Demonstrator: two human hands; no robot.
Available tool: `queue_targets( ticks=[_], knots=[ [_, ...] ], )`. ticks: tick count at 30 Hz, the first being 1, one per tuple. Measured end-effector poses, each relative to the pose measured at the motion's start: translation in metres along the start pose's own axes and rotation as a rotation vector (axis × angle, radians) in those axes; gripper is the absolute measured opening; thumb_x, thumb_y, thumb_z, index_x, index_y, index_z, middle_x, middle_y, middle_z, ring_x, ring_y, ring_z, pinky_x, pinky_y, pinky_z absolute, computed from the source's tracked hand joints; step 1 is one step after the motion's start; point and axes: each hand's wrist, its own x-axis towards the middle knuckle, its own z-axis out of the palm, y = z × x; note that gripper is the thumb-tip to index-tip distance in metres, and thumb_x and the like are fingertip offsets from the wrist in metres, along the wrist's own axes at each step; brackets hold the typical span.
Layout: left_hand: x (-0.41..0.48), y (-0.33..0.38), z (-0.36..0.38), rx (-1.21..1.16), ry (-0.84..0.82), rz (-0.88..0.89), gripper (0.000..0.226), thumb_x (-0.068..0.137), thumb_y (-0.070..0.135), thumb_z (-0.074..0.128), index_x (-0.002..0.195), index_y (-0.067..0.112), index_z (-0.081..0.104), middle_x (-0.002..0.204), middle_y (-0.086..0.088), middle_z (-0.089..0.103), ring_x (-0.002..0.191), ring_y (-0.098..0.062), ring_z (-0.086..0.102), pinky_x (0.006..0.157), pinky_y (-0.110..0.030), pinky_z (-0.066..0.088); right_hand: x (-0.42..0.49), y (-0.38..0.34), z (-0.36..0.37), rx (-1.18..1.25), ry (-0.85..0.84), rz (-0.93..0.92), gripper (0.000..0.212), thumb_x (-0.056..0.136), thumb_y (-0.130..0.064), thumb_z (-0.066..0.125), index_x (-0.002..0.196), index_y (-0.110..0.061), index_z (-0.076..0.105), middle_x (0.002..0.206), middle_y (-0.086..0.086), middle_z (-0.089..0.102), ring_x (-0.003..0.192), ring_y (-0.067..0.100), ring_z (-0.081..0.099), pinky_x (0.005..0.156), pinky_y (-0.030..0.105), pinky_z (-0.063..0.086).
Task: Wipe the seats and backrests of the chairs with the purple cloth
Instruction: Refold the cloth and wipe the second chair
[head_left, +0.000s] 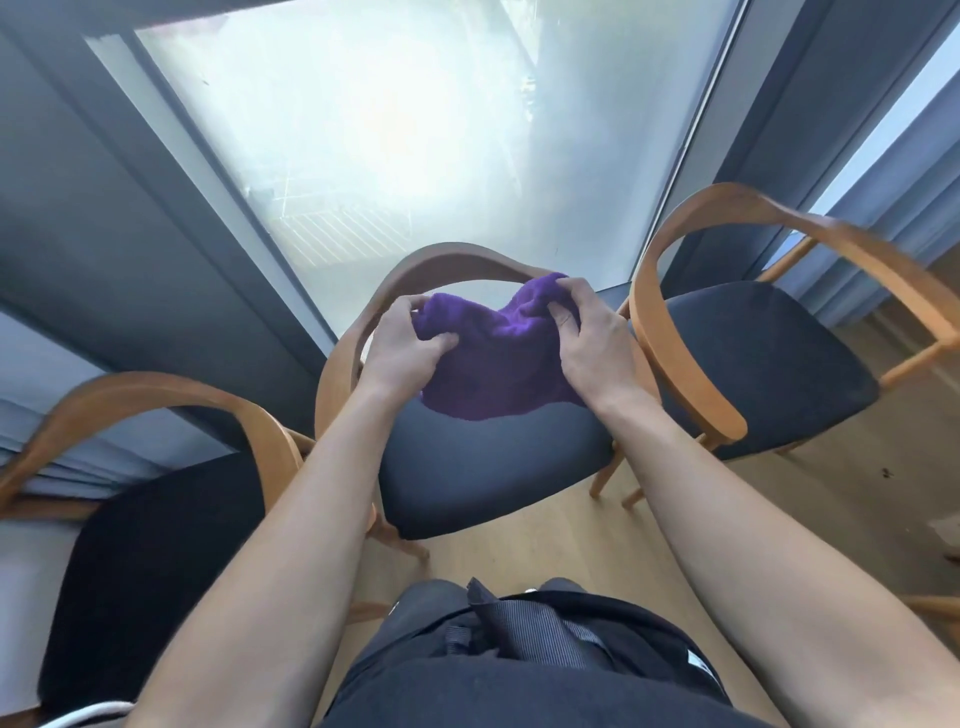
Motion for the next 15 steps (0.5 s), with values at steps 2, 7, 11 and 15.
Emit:
queue_targets(
  ticks=[2, 7, 11, 15],
  knots=[
    [0.000, 0.001, 0.002, 0.015, 0.031, 0.030, 0.040, 0.085, 0.020, 0.073, 0.122, 0.022, 0.058, 0.107, 0.003, 0.068, 0.101, -0.015, 0.065, 0.094, -0.043, 0.053, -0.001, 0.001, 0.001, -0.020, 0.024, -0.034, 0.023, 0.104, -0.024, 0.048, 0.122, -0.018, 0.061, 0.111, 0.005, 0.066, 0.098, 0.019, 0.057, 0.088, 0.023, 0.043],
    [-0.003, 0.004, 0.006, -0.004, 0.037, 0.124, 0.026, 0.097, 0.021, 0.061, 0.121, 0.028, 0.054, 0.109, 0.005, 0.065, 0.103, -0.013, 0.062, 0.087, -0.032, 0.052, 0.000, 0.006, 0.005, 0.012, -0.030, 0.048, 0.023, 0.106, -0.035, 0.042, 0.124, -0.026, 0.054, 0.099, -0.001, 0.063, 0.085, 0.013, 0.054, 0.077, 0.023, 0.044],
    [-0.003, 0.005, 0.013, -0.047, 0.086, 0.161, 0.022, 0.098, 0.022, 0.058, 0.119, 0.030, 0.056, 0.103, 0.017, 0.064, 0.092, 0.007, 0.061, 0.076, -0.014, 0.047, 0.000, 0.010, 0.011, 0.048, -0.153, 0.180, 0.041, 0.100, -0.047, 0.050, 0.130, -0.020, 0.044, 0.089, -0.023, 0.048, 0.080, 0.004, 0.053, 0.059, 0.001, 0.037],
    [0.000, 0.008, 0.016, -0.247, 0.038, 0.084, 0.033, 0.090, 0.034, 0.067, 0.121, 0.031, 0.056, 0.103, 0.007, 0.070, 0.089, 0.001, 0.068, 0.078, -0.026, 0.056, -0.005, 0.012, 0.016, 0.122, -0.473, 0.122, 0.103, 0.071, -0.064, 0.077, 0.150, -0.025, 0.023, 0.130, -0.014, 0.049, 0.112, -0.002, 0.043, 0.096, 0.016, 0.035]
  ],
)
